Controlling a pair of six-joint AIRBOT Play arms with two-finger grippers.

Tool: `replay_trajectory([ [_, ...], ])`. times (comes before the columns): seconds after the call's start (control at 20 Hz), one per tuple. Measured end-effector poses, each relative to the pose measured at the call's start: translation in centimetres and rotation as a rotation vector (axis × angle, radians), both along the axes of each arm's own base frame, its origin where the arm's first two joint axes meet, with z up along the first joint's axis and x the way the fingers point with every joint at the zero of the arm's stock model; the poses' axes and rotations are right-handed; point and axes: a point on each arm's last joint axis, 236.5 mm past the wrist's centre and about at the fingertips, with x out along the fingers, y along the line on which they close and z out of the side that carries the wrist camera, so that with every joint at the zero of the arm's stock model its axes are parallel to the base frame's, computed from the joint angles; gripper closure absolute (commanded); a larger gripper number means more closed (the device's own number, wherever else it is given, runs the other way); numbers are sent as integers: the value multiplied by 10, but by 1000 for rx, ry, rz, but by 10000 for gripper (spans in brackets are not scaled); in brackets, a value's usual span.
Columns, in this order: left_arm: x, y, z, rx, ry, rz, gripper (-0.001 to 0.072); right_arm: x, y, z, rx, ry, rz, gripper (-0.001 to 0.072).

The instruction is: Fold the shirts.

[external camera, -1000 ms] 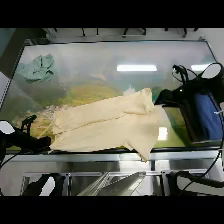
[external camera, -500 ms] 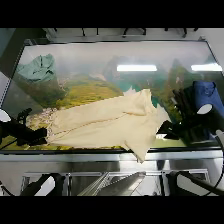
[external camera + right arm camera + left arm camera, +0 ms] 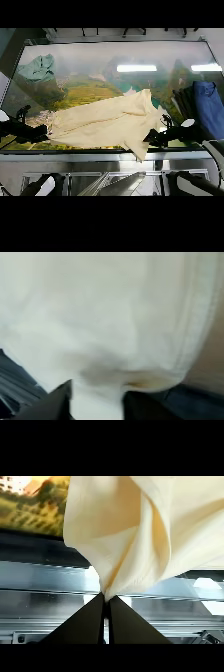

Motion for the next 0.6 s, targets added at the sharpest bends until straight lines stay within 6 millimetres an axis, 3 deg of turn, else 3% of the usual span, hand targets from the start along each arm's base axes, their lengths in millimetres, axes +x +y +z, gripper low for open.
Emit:
replay_trajectory([
  [0.15, -2, -3, 1, -11, 7, -2, 689, -6, 1, 6, -17, -35, 57, 694],
  [0.25, -7, -4, 5, -9, 8, -5, 689, -17, -4, 24, -37, -58, 118, 694],
  [0.45, -28, 0, 15, 46, -14, -6, 689, -40, -29, 71, -174, -158, 184, 695],
  [0.6, -44, -2, 21, 71, -27, 2, 689, -43, -38, 120, -242, -290, 148, 695],
])
